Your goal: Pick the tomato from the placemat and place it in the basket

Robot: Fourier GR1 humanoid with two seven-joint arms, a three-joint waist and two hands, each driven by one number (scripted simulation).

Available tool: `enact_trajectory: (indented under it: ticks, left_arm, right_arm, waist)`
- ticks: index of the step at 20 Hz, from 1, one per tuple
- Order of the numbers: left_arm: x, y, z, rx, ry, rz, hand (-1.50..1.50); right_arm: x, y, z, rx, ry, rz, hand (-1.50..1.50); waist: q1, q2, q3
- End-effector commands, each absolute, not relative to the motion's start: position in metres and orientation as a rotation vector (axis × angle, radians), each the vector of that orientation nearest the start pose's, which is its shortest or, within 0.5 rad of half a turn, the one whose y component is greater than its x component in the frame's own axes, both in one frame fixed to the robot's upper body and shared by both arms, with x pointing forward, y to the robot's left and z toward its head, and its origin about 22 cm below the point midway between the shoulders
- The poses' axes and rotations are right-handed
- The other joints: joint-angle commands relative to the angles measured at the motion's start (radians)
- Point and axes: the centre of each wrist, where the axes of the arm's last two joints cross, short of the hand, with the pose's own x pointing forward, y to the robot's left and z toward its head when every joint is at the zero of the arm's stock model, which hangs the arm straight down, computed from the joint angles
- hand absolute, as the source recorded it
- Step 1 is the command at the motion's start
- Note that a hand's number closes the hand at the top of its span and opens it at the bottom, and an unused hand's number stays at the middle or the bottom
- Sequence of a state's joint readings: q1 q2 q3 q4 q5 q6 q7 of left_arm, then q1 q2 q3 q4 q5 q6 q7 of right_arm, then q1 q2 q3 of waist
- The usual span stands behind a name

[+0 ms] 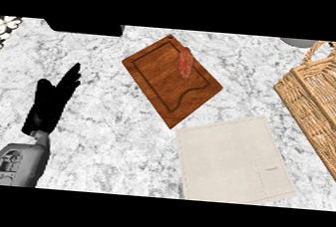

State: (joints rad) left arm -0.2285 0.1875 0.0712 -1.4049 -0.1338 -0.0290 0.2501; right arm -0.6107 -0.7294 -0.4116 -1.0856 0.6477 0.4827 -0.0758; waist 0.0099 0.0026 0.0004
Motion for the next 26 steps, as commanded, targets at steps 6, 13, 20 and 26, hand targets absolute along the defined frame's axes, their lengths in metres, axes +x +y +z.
enact_trajectory:
  ticks: [6,13,20,26]
  left_arm:
    - [0.292,0.273,0.030,0.281,-1.372,-0.227,0.00]
    - [0.292,0.276,0.025,0.261,-1.359,-0.226,0.00]
    - [0.289,0.279,0.021,0.274,-1.373,-0.223,0.00]
    - [0.288,0.282,0.018,0.254,-1.374,-0.211,0.00]
  right_arm:
    - [0.342,-0.461,0.174,-0.813,-1.529,0.571,-1.50]
    - [0.326,-0.506,0.197,-0.934,-1.621,0.221,-1.50]
    - [0.269,-0.578,0.211,-0.922,-1.541,0.009,-1.50]
    - [0.196,-0.632,0.215,-0.891,-1.520,-0.026,-1.50]
  waist:
    - [-0.003,-0.002,0.000]
    - [0.003,0.002,0.001]
    - [0.001,0.002,0.001]
    - [0.005,0.008,0.005]
